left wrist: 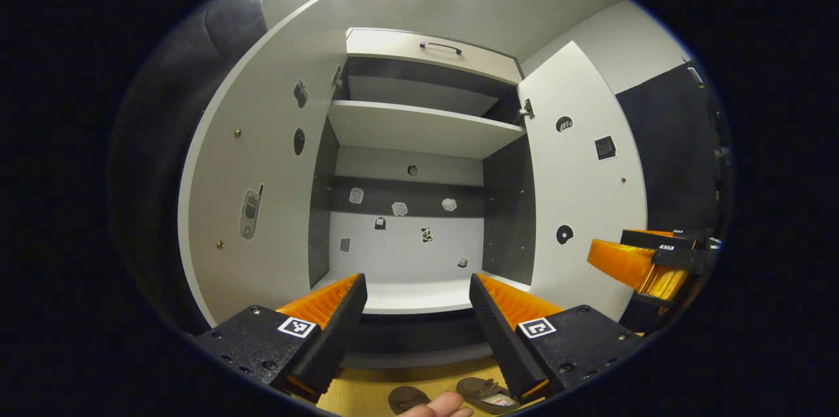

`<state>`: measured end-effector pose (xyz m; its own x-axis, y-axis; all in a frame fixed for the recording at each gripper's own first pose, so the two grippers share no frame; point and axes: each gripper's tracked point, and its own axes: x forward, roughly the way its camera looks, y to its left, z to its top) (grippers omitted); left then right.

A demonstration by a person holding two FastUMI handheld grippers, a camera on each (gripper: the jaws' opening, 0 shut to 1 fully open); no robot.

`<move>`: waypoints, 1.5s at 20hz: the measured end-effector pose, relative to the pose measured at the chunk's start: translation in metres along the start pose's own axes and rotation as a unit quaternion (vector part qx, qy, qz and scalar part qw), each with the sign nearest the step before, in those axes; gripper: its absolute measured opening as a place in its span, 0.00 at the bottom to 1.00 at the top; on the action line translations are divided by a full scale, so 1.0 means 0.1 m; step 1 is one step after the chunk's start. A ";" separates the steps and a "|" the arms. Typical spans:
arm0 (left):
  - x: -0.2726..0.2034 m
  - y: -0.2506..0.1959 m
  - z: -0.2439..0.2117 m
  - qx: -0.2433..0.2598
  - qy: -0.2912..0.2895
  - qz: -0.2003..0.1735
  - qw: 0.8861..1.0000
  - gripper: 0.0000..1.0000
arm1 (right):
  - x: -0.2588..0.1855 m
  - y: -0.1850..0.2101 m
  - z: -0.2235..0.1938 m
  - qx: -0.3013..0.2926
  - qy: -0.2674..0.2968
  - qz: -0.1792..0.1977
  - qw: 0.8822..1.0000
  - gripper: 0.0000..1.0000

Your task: Grab one shoe with the right hand and put it into the shoe cabinet, grab the other shoe with the left hand and put it into the shoe cabinet; then close the right door with the right hand and the left door with the left hand.

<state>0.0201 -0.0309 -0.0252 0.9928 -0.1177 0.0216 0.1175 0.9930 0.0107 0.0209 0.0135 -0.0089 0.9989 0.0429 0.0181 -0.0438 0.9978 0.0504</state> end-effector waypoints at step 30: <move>0.75 0.17 -0.65 -0.003 0.036 -0.013 0.999 0.96 | -0.43 0.49 -4.31 -0.007 0.408 0.063 0.911 0.76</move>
<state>0.0985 -0.0222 -0.0886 0.9884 -0.1429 -0.0512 0.1433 0.9897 0.0037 -0.0169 0.0825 -0.4371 0.6660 0.1763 -0.7248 -0.1649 0.9824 0.0875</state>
